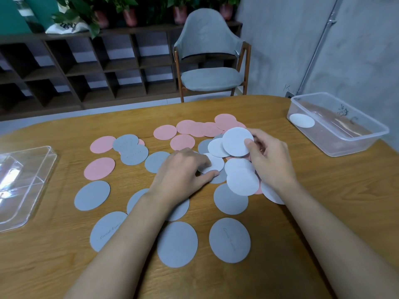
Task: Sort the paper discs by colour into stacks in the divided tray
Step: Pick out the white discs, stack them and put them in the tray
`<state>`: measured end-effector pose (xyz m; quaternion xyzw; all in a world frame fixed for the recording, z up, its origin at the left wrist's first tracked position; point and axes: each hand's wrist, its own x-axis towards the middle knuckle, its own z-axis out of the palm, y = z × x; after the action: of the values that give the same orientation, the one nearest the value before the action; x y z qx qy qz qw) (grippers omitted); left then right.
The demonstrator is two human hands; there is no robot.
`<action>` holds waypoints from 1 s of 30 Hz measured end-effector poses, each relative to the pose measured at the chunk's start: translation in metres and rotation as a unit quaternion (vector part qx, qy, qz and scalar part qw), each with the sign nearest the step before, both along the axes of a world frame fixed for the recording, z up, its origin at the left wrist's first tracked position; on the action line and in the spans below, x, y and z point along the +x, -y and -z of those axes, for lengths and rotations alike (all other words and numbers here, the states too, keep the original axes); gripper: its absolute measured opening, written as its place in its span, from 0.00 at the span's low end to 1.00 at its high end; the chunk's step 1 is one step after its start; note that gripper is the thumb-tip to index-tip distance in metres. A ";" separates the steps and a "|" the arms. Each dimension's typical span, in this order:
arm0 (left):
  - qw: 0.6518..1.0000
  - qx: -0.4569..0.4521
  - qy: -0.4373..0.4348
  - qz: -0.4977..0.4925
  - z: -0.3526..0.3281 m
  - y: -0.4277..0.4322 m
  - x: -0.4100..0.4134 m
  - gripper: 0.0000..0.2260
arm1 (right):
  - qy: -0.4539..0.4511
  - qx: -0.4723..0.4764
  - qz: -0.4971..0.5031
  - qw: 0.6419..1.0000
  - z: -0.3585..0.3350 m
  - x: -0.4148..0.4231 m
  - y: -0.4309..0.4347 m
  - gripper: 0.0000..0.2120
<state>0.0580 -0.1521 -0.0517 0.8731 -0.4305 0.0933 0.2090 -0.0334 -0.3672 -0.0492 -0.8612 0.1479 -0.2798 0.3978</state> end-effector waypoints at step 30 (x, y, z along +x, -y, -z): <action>0.895 -0.349 -0.266 -0.078 0.004 0.018 -0.008 0.12 | -0.001 0.029 -0.103 0.994 -0.004 -0.002 -0.015 0.15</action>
<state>0.0504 -0.1705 -0.0554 0.7670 -0.2286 0.0181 0.5993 -0.0351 -0.3517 -0.0453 -0.8603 0.0668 -0.2318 0.4491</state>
